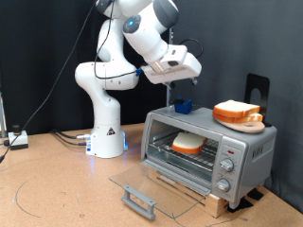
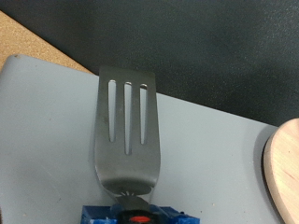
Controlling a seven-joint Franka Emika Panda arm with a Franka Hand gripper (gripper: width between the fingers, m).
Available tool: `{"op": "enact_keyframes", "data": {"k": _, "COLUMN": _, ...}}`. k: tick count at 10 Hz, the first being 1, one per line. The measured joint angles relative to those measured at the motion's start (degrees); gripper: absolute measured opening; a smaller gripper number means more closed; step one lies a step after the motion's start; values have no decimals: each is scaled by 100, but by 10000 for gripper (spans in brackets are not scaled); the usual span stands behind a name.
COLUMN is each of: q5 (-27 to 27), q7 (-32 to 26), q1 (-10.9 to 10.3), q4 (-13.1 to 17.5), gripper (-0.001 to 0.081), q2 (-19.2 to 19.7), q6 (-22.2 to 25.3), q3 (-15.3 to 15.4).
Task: Make a piece of toast with the oven
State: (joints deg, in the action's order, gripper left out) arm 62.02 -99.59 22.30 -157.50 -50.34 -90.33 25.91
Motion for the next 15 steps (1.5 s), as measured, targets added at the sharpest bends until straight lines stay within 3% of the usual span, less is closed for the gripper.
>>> {"op": "enact_keyframes", "data": {"k": 3, "q5": -62, "q7": 3, "q1": 142, "q4": -63, "gripper": 808, "q2": 74, "q6": -169, "q3": 5}}
{"op": "enact_keyframes", "data": {"k": 7, "q5": -509, "q7": -106, "q1": 837, "q4": -81, "gripper": 808, "q2": 354, "q6": -863, "q3": -24}}
{"op": "enact_keyframes", "data": {"k": 13, "q5": -1191, "q7": -758, "q1": 1579, "q4": 173, "gripper": 808, "q2": 991, "q6": -829, "q3": -829}}
{"op": "enact_keyframes", "data": {"k": 15, "q5": -1238, "q7": -787, "q1": 1644, "q4": 267, "gripper": 808, "q2": 1165, "q6": -776, "q3": -871}}
